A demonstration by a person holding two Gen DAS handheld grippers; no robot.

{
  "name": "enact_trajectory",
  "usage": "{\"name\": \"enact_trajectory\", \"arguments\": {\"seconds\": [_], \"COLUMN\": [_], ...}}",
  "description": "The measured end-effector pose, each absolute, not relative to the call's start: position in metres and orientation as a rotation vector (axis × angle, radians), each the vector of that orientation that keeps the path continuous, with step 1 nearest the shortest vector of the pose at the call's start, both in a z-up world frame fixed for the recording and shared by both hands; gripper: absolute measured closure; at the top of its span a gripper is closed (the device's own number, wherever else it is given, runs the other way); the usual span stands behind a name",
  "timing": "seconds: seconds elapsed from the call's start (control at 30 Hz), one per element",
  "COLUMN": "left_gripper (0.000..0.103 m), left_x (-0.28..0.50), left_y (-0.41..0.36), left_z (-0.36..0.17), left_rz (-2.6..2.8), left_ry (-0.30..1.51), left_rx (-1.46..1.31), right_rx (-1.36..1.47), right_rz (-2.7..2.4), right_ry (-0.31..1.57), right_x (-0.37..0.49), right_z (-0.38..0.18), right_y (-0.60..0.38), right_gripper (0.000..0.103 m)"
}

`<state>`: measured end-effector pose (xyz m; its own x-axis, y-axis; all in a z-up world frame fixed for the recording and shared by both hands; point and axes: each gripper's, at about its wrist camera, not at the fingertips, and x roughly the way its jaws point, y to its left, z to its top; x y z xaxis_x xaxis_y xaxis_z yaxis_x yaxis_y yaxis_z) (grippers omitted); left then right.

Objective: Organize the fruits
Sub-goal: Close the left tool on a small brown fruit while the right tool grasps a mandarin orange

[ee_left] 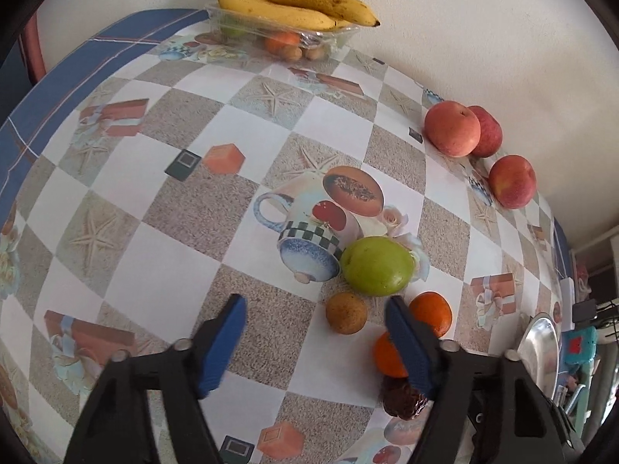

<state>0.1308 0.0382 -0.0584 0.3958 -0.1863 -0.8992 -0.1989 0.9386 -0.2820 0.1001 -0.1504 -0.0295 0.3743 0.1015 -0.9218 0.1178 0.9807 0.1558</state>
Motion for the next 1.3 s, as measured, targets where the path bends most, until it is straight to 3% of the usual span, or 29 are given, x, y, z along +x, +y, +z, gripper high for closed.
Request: {"name": "enact_trajectory", "arguments": {"seconds": [0.1,0.4,0.63,1.3], "left_gripper": [0.055,0.076,0.077,0.078], "left_x": [0.134,0.138,0.138,0.134], "left_y": [0.038,0.031,0.036,0.034], "left_z": [-0.065,-0.065,-0.070,-0.068], "left_rz": [-0.002,-0.074,-0.108,-0.042], "left_ry": [1.189,1.173,1.189,1.252], "left_rx": [-0.391,-0.423,-0.526,-0.435], "right_rx": [0.205,0.220,0.231,0.225], "right_rz": [-0.021,-0.033,-0.047,-0.039], "right_ry": [1.198,1.209,1.217,1.253], "right_x": [0.102,0.105,0.104,0.107], "right_z": [-0.034,-0.038,-0.040,-0.054], "right_y": [-0.151,-0.157,-0.161,-0.158], "right_gripper": [0.004,0.005,0.004,0.004]}}
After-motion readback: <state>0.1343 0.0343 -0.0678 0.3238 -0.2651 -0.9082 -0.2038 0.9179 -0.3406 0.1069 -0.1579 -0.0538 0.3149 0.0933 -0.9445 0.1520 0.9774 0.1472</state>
